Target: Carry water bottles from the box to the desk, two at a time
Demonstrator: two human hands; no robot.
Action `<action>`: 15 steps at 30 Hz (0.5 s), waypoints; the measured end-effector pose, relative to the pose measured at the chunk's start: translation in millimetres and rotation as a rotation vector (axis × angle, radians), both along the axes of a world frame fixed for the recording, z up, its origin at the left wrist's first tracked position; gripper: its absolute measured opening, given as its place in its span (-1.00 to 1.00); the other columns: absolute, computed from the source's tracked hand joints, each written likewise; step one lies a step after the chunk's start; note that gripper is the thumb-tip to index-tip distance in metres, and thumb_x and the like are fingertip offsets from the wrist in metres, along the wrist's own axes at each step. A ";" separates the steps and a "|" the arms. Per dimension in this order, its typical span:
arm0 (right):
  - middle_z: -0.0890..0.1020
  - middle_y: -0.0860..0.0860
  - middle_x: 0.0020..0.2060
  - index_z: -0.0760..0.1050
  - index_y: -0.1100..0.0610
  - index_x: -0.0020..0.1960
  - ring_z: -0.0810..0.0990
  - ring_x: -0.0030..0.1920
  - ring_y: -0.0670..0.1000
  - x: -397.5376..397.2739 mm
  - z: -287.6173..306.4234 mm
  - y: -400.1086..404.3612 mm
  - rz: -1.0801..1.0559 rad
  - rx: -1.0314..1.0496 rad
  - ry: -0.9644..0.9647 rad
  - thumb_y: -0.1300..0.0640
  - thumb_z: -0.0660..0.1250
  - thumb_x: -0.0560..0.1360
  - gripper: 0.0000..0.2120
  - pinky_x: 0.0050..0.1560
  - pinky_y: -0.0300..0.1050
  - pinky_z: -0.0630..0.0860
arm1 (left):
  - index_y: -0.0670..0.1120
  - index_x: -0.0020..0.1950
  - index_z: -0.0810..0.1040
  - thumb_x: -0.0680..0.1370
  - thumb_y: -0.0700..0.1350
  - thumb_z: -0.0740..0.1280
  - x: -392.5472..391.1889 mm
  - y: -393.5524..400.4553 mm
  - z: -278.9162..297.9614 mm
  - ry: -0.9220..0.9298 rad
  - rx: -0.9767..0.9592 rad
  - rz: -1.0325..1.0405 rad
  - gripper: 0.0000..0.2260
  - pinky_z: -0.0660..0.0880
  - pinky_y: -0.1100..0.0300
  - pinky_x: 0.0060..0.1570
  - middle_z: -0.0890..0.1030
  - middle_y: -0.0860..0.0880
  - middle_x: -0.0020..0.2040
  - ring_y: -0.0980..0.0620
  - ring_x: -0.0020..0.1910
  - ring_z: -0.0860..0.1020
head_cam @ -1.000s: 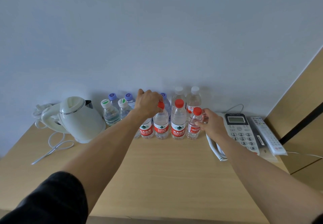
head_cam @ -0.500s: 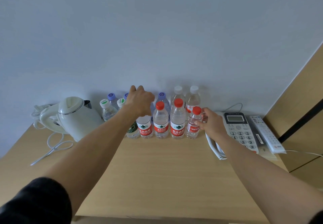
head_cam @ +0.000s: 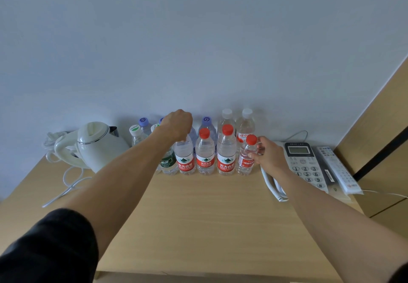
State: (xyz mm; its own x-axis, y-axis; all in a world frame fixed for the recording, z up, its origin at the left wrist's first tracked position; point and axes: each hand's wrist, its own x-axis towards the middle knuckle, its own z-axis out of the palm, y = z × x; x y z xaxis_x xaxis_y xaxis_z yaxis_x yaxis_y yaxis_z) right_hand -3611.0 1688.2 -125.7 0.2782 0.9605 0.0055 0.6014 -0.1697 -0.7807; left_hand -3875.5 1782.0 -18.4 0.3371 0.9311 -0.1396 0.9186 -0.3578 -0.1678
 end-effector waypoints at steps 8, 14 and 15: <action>0.67 0.11 0.01 0.53 0.16 0.20 0.64 0.04 0.13 -2.3 1.0 1.1 0.011 -0.005 -0.019 0.20 0.55 0.42 -0.61 0.15 0.09 0.57 | -0.19 0.17 0.65 0.48 -0.21 0.51 -2.9 -0.4 1.6 -0.068 -0.052 0.014 -0.73 0.60 0.00 0.09 0.66 -0.15 0.11 -0.12 0.11 0.61; 0.67 0.11 0.01 0.54 0.15 0.19 0.64 0.03 0.11 -3.1 1.7 0.4 0.009 -0.002 -0.029 0.21 0.55 0.43 -0.62 0.14 0.07 0.58 | -0.19 0.15 0.65 0.48 -0.20 0.51 -4.9 0.8 2.7 -0.102 -0.049 0.022 -0.74 0.60 0.01 0.09 0.66 -0.15 0.09 -0.11 0.10 0.61; 0.67 0.11 0.02 0.54 0.15 0.19 0.65 0.03 0.11 -3.1 1.7 0.5 0.007 -0.001 -0.031 0.21 0.55 0.43 -0.62 0.14 0.06 0.58 | -0.20 0.15 0.65 0.48 -0.20 0.51 -5.1 1.2 2.8 -0.106 -0.050 0.024 -0.74 0.60 0.01 0.09 0.67 -0.15 0.09 -0.11 0.10 0.61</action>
State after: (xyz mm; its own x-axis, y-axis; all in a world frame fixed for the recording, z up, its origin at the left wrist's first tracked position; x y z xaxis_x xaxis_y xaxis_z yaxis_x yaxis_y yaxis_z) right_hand -3614.1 1688.6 -124.0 0.2707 0.9626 0.0134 0.6269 -0.1657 -0.7612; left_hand -3880.6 1783.2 -15.7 0.3301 0.9318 -0.1507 0.9387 -0.3409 -0.0516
